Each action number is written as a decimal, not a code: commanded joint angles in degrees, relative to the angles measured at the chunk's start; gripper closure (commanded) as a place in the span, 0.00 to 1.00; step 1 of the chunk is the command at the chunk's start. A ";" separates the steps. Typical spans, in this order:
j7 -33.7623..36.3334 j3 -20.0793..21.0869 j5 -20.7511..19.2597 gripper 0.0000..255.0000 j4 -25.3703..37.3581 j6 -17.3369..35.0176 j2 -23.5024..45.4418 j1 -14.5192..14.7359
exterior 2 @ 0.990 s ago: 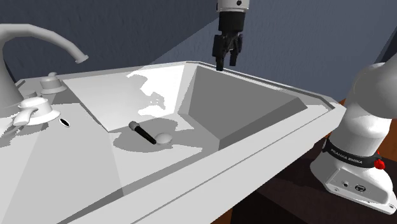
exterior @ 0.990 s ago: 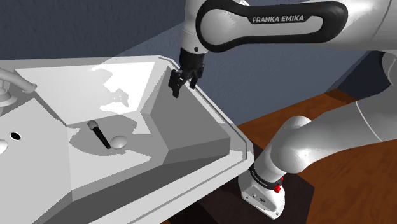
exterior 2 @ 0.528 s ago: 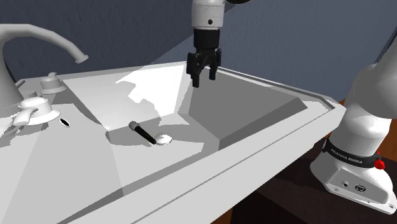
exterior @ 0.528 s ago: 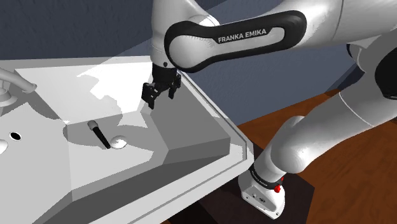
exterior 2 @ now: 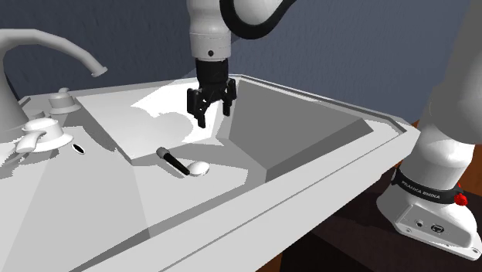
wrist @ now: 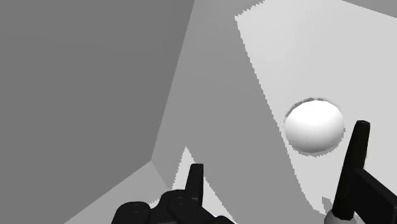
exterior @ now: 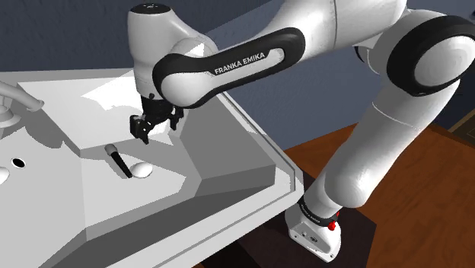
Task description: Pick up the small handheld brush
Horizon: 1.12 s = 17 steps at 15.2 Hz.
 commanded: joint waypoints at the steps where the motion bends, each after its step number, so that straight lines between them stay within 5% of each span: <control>1: 3.93 0.51 -3.90 0.00 4.14 0.06 5.20 1.25; 10: 15.57 -2.48 -17.04 0.00 26.24 -3.75 27.31 11.87; 17: 16.78 -3.39 -18.41 0.00 24.80 -0.42 29.45 12.35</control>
